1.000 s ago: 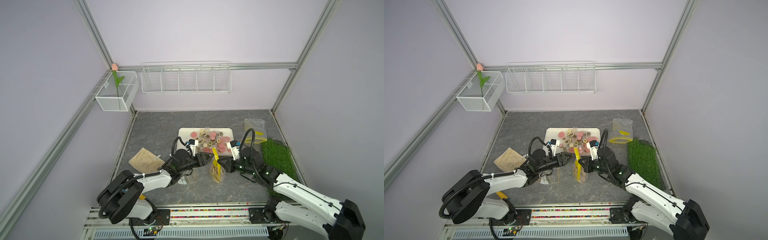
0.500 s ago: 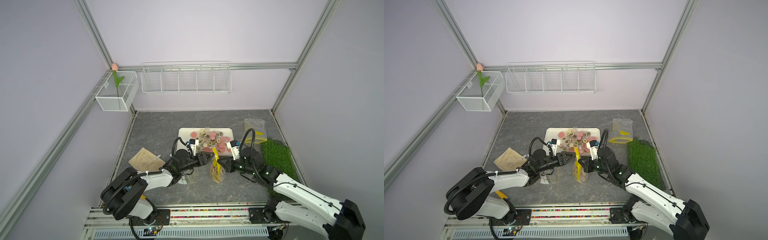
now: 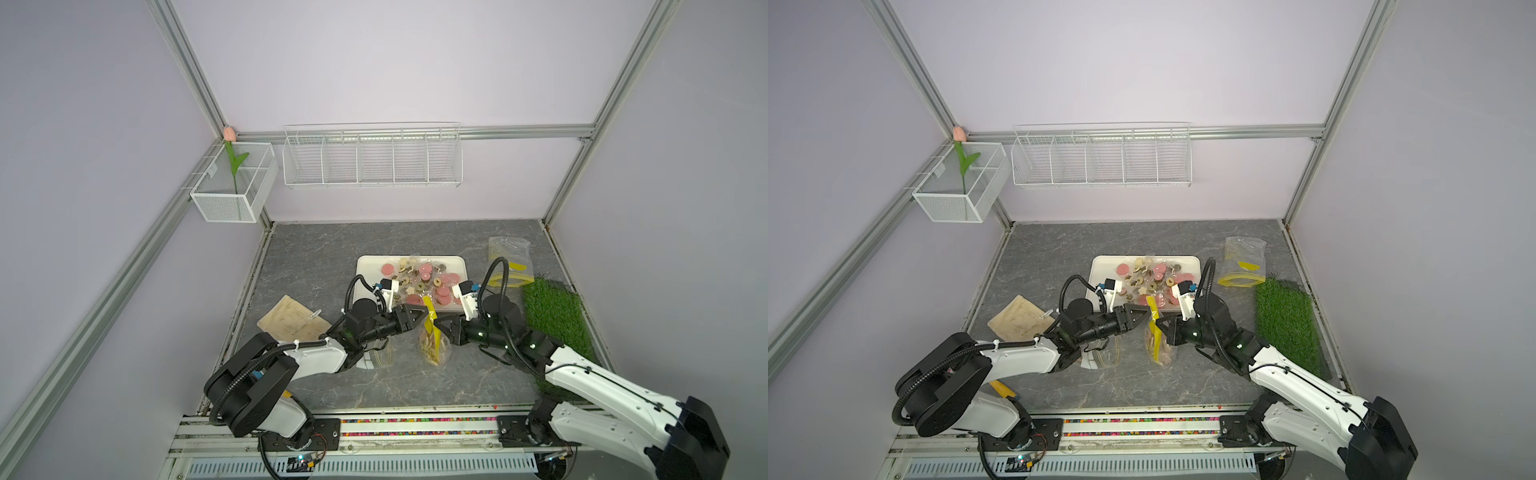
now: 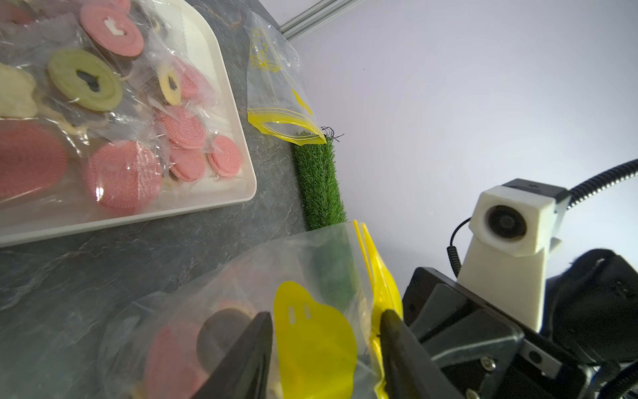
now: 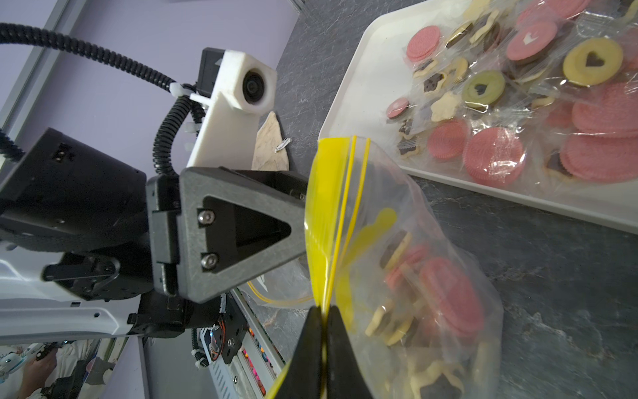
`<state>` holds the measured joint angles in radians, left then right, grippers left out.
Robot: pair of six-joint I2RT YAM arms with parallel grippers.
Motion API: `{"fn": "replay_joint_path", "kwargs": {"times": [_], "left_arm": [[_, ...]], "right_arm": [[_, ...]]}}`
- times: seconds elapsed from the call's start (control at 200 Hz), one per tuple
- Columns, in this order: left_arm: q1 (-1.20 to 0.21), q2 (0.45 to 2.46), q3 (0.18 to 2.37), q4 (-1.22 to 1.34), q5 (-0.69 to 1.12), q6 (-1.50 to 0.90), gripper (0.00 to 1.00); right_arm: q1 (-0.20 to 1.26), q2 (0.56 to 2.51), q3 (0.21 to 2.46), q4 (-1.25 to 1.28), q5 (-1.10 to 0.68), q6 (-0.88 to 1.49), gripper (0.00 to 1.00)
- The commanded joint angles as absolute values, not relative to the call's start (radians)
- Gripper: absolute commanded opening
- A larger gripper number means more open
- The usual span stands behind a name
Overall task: Pour cookies out of the ziploc bag
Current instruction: Open the ziploc bag at the center of the board.
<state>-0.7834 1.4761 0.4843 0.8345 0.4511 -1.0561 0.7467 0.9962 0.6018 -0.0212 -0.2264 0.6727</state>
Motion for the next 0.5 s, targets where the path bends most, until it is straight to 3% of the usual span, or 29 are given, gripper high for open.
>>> {"fn": "replay_joint_path", "kwargs": {"times": [0.0, 0.495], "left_arm": [[-0.778, 1.485, 0.503, 0.876, 0.469, -1.075, 0.5], [-0.777, 1.464, 0.518, 0.871, 0.471, -1.077, 0.39]], "right_arm": [[0.744, 1.005, 0.594, 0.013, -0.242, 0.661, 0.07], [0.743, 1.011, 0.601, 0.01, -0.242, 0.655, 0.07]]}}
